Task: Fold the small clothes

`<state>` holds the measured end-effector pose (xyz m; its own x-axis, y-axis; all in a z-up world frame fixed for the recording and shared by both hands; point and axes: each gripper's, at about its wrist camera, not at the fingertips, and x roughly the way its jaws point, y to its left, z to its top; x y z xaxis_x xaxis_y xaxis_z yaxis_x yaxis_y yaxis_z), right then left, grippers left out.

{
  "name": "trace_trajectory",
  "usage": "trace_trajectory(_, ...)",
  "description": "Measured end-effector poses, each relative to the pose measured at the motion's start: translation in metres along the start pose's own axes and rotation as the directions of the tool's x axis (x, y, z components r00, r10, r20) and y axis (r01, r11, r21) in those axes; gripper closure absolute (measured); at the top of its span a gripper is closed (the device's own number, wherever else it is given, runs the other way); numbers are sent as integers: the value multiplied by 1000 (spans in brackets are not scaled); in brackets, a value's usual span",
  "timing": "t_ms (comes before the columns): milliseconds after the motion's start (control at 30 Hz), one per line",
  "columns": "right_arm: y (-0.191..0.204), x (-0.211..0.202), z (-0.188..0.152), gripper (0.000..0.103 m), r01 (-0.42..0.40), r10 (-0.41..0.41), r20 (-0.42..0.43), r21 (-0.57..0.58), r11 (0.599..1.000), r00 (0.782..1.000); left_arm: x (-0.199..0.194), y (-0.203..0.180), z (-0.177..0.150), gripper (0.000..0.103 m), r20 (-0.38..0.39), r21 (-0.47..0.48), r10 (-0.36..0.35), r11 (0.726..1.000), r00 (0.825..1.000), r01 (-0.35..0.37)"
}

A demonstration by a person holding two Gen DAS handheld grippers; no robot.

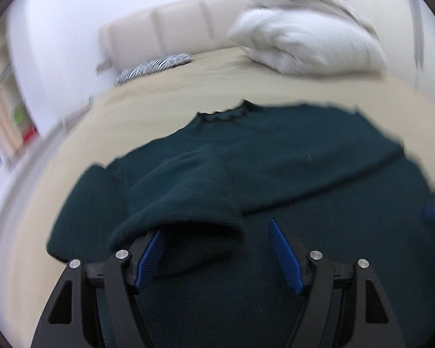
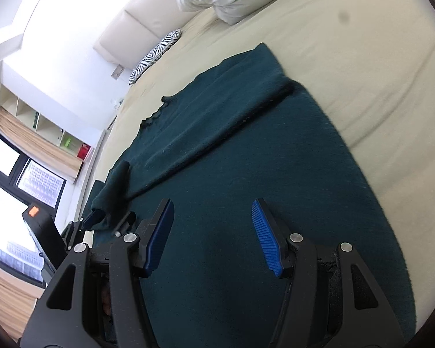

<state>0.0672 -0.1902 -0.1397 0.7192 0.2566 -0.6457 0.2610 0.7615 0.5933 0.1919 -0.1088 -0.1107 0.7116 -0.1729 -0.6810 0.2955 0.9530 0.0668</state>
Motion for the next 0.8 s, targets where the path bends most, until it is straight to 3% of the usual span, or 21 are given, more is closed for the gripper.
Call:
trace_trajectory(33, 1, 0, -1, 49, 1, -1, 1, -2, 1000, 1000, 0, 21, 4, 26, 1, -119, -43, 992, 999, 43)
trace_trajectory(100, 0, 1, -1, 49, 5, -5, -3, 0, 1000, 1000, 6, 57, 3, 22, 2, -325, -124, 938, 992, 117)
trace_trajectory(133, -1, 2, -1, 49, 5, -5, -4, 4, 1000, 1000, 11, 74, 0, 22, 7, -423, -166, 893, 986, 153)
trace_trajectory(167, -1, 2, -2, 49, 4, -4, -5, 7, 1000, 1000, 17, 93, -4, 22, 16, -530, -209, 827, 978, 186)
trace_trajectory(200, -2, 2, -3, 49, 6, -6, -6, 11, 1000, 1000, 22, 102, -6, 23, 27, -585, -233, 785, 972, 205)
trace_trajectory(233, -3, 2, -3, 49, 6, -6, -7, 14, 1000, 1000, 25, 111, -9, 33, 41, -632, -248, 744, 968, 218)
trace_trajectory(267, -4, 2, -4, 49, 5, -5, -6, 17, 1000, 1000, 27, 117, -9, 43, 42, -659, -241, 723, 970, 208)
trace_trajectory(300, -5, 2, -4, 49, 5, -5, -5, 20, 1000, 1000, 29, 117, -7, 61, 35, -659, -233, 726, 972, 197)
trace_trajectory(333, -6, 2, -5, 49, 4, -4, -5, 23, 1000, 1000, 29, 115, -2, 71, 34, -651, -231, 734, 972, 196)
trace_trajectory(367, -7, 2, -5, 49, 2, -2, -5, 27, 1000, 1000, 27, 107, 6, 76, 36, -616, -216, 764, 976, 192)
trace_trajectory(433, -9, 2, -4, 49, -2, 2, -4, 34, 999, 1000, 16, 77, 26, 81, 50, -478, -177, 860, 983, 180)
trace_trajectory(500, -11, 1, -3, 49, -3, 3, 5, 45, 999, 1000, 11, 34, 44, 86, 59, -305, -179, 934, 982, 188)
trace_trajectory(600, -18, -4, 0, 49, -2, 0, 25, 70, 998, 1000, 7, -24, 58, 85, 51, -104, -254, 960, 966, 259)
trace_trajectory(667, -22, -7, 2, 49, 3, -6, 33, 81, 997, 999, 5, -45, 58, 67, 43, -40, -263, 964, 964, 264)
trace_trajectory(700, -24, -8, 3, 49, 4, -7, 32, 84, 996, 999, 1, -50, 56, 45, 52, -31, -258, 965, 965, 259)
trace_trajectory(733, -25, -9, 4, 49, 3, -5, 29, 86, 996, 1000, -3, -50, 53, 30, 66, -34, -254, 966, 965, 257)
trace_trajectory(800, -24, -11, 8, 49, 0, -2, 31, 78, 997, 1000, -13, -41, 46, 26, 89, -54, -258, 963, 962, 263)
